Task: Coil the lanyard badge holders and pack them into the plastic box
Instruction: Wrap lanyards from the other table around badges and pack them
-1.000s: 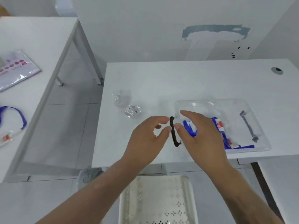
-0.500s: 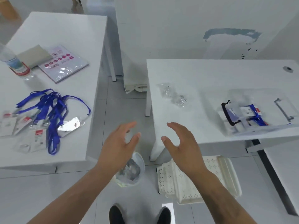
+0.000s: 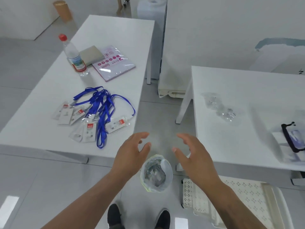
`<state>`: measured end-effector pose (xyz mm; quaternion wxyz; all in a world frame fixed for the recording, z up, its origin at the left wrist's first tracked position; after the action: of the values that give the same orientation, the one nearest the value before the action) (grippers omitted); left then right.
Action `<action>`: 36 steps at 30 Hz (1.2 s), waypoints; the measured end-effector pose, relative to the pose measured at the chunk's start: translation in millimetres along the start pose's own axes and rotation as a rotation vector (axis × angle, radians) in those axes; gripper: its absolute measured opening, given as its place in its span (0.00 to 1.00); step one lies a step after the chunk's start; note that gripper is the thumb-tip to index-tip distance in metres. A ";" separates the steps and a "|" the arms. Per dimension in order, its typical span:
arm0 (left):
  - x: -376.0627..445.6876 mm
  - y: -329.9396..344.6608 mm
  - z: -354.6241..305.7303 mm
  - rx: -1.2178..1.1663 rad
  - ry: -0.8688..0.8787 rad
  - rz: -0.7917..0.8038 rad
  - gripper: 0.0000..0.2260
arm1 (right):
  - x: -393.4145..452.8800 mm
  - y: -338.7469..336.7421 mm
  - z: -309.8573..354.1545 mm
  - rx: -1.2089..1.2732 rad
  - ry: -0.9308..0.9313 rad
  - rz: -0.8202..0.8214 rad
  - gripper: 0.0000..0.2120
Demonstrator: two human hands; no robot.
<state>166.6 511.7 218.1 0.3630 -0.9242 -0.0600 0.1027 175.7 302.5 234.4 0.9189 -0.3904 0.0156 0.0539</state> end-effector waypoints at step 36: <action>164.8 -105.5 150.7 0.088 0.253 -0.109 0.06 | 166.9 228.3 83.0 0.777 0.745 0.019 0.07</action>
<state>287.7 718.5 158.3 0.4128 -0.9083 -0.0596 -0.0319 315.0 534.1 116.8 0.9274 -0.0140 0.3630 -0.0896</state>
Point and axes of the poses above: each hand's wrist, its own x-axis towards the middle knuckle, its own y-axis out of the palm, z = x × y, the point moved 8 cm from there along x, towards the middle knuckle, and after that the axes turned 5 degrees about -z, right-handed, at the moved point
